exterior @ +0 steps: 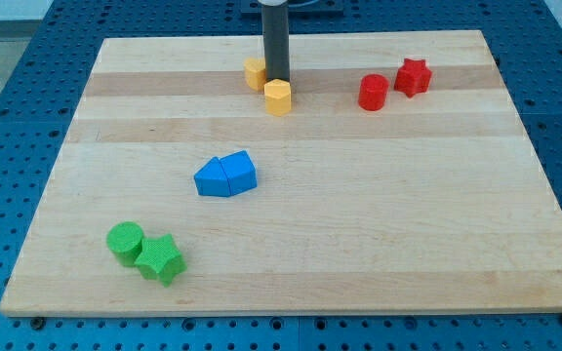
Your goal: Push the red star slightly to the right side of the red circle
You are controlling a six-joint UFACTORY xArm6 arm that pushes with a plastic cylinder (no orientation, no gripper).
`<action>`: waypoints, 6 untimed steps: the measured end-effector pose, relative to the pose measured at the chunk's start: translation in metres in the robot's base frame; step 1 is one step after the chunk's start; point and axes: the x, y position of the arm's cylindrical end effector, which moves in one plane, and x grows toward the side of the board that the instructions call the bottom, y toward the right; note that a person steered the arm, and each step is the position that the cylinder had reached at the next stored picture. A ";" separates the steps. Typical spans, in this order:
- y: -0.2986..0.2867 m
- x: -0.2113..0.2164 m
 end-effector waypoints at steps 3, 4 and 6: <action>0.152 -0.044; 0.201 -0.042; 0.193 -0.013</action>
